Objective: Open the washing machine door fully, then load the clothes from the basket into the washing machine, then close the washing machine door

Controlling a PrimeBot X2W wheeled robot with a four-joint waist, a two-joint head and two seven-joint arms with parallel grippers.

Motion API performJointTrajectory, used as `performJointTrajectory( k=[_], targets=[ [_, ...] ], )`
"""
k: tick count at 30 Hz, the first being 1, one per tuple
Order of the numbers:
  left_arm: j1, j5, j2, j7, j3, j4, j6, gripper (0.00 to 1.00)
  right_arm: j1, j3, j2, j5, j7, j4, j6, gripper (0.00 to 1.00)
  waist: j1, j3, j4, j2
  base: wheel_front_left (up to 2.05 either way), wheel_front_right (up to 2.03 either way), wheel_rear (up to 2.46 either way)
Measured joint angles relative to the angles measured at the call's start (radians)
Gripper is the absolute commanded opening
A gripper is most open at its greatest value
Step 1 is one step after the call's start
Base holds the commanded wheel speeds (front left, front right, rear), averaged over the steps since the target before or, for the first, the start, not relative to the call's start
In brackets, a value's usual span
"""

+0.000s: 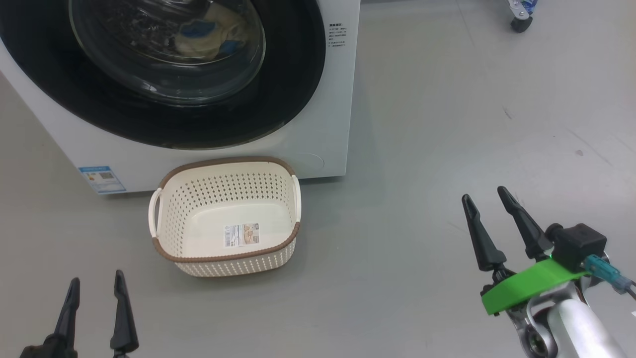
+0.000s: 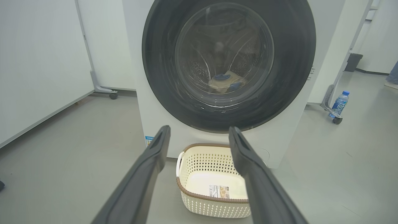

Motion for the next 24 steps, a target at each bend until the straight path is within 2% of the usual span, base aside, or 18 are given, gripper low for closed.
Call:
performJointTrajectory(
  k=[24],
  targets=[
    [-0.004,-0.017,0.008,-0.009,-0.011,0.018,0.020,1.00,-0.002,0.004,-0.001,0.000,0.000,0.005,0.000,1.00,0.0000,0.009,0.022,0.0000,0.00,0.00,0.00]
  ],
)
